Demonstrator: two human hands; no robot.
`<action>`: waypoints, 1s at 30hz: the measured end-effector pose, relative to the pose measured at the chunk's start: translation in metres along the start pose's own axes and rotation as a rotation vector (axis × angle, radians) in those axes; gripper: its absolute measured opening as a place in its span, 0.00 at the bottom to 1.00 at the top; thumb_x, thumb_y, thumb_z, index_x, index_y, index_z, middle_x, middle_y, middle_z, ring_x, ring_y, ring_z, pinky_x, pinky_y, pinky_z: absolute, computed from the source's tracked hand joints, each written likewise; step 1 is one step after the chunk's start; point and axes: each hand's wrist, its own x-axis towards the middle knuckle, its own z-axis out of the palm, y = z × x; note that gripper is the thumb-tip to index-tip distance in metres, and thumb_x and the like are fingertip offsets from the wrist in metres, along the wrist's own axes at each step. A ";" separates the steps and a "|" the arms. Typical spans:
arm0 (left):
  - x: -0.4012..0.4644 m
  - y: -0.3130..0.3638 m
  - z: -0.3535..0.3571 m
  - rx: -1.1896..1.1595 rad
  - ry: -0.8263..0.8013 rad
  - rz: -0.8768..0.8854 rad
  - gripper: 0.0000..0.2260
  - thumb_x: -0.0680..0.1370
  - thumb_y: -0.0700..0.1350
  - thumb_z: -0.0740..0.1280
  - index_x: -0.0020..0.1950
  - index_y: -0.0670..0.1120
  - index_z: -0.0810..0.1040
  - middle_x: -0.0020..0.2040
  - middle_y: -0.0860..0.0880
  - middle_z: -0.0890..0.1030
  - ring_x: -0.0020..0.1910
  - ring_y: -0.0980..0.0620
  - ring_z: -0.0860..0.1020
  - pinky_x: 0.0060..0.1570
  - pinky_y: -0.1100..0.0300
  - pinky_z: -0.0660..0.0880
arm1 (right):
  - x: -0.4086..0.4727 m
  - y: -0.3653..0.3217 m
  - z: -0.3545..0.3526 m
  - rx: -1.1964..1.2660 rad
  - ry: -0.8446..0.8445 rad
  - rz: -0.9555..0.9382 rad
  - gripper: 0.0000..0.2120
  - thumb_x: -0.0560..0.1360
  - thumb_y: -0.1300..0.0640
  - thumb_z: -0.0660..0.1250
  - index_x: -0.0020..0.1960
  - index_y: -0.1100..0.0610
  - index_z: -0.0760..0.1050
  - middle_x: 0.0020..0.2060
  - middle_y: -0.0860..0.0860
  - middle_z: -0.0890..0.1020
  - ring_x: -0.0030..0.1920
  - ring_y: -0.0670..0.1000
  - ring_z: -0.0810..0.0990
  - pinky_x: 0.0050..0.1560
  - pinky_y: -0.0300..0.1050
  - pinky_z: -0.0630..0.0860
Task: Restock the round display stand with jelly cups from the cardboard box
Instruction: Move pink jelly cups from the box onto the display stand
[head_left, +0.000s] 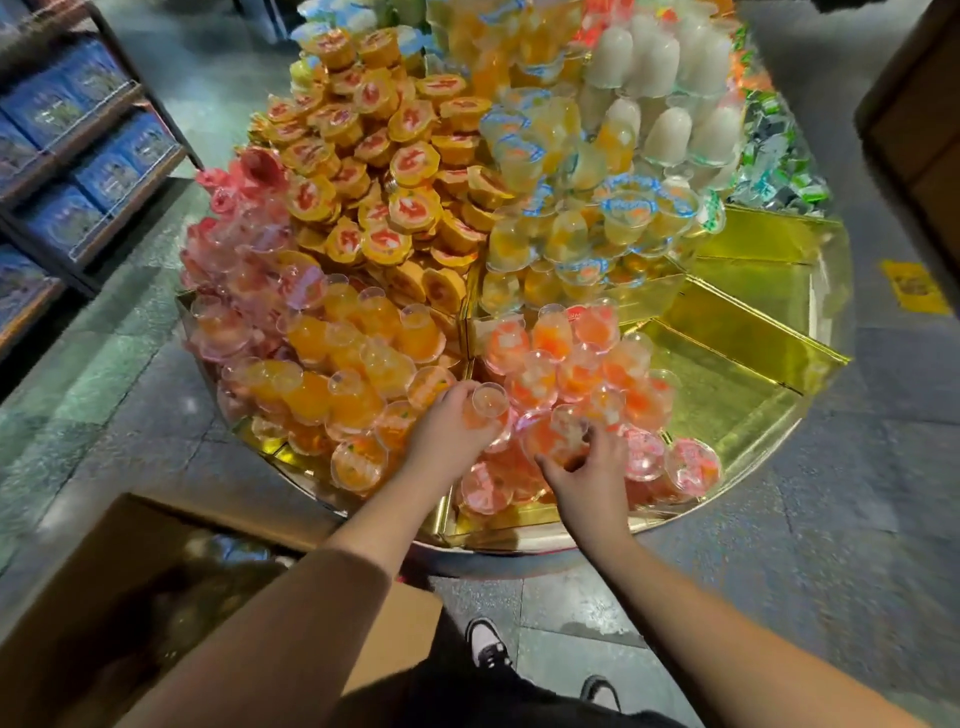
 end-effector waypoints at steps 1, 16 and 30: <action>0.004 -0.002 0.000 0.003 -0.016 0.015 0.21 0.74 0.48 0.72 0.66 0.53 0.73 0.58 0.55 0.77 0.55 0.54 0.76 0.46 0.63 0.71 | 0.002 0.000 0.005 0.001 0.014 0.014 0.30 0.70 0.54 0.76 0.68 0.53 0.67 0.56 0.48 0.65 0.52 0.54 0.76 0.55 0.48 0.75; 0.031 -0.023 0.011 0.070 -0.154 0.032 0.31 0.74 0.51 0.73 0.74 0.51 0.66 0.73 0.52 0.67 0.66 0.50 0.73 0.64 0.51 0.73 | 0.000 0.002 0.027 0.029 0.057 0.164 0.30 0.78 0.60 0.67 0.76 0.54 0.59 0.68 0.50 0.65 0.46 0.30 0.73 0.42 0.26 0.70; 0.008 -0.035 0.014 -0.356 -0.109 -0.190 0.21 0.76 0.42 0.72 0.64 0.52 0.68 0.62 0.50 0.75 0.56 0.56 0.77 0.42 0.68 0.71 | -0.002 0.015 0.015 -0.009 -0.099 0.085 0.12 0.76 0.60 0.67 0.60 0.53 0.73 0.61 0.48 0.72 0.60 0.45 0.72 0.58 0.37 0.71</action>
